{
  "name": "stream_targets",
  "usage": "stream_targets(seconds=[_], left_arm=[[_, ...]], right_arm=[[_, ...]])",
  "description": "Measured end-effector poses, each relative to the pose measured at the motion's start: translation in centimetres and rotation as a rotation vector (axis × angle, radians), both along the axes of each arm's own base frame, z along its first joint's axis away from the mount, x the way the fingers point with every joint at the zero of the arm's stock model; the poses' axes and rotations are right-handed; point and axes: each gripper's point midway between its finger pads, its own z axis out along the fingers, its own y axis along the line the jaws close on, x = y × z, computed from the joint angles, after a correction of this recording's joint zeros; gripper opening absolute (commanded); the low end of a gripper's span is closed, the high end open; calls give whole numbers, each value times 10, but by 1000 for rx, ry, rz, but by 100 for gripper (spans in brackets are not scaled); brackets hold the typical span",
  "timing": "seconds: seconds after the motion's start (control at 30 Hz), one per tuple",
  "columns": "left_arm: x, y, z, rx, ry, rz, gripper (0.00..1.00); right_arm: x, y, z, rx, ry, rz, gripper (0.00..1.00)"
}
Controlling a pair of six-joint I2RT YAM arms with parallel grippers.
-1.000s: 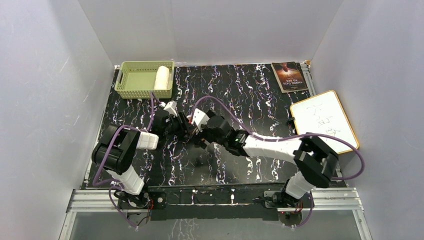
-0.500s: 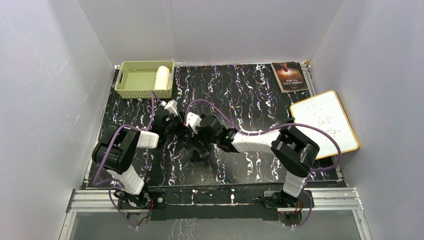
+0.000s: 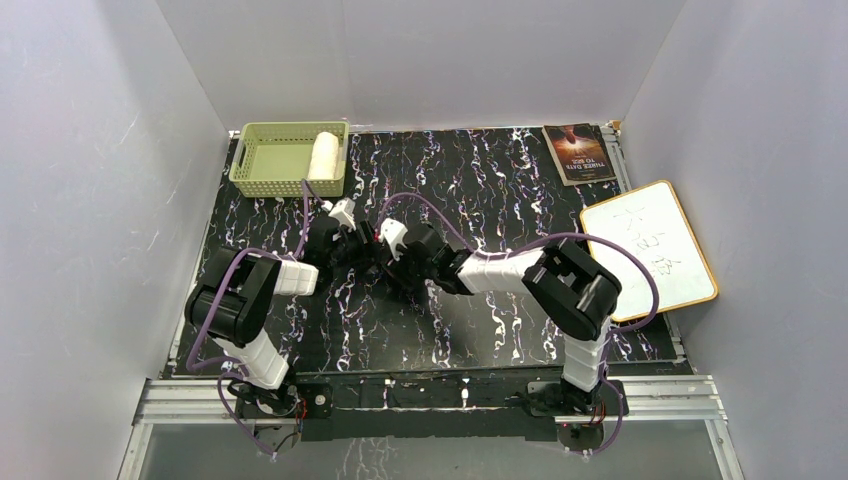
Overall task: Roll the towels
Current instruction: Pick up the towel at the center of the board.
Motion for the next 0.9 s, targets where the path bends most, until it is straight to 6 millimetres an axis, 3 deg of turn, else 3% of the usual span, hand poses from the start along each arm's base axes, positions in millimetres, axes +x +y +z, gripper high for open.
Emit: stream_targets(seconds=[0.07, 0.13, 0.23, 0.57, 0.6, 0.67, 0.9], left_arm=[[1, 0, 1, -3, -3, 3, 72], [3, 0, 4, -8, -13, 8, 81], [7, 1, 8, -11, -31, 24, 86], [13, -6, 13, -88, -43, 39, 90], [15, -9, 14, -110, -46, 39, 96], [17, -12, 15, -145, -51, 37, 98], [20, -22, 19, -227, -60, 36, 98]], right_arm=[[2, 0, 1, 33, 32, -7, 17], [6, -2, 3, 73, 66, -19, 15], [14, -7, 5, 135, 118, -47, 14], [9, -9, 15, 379, 394, -109, 13], [7, -9, 16, 397, 416, -112, 13], [6, -8, 17, 437, 464, -121, 13], [5, -11, 7, 547, 617, -169, 12]])
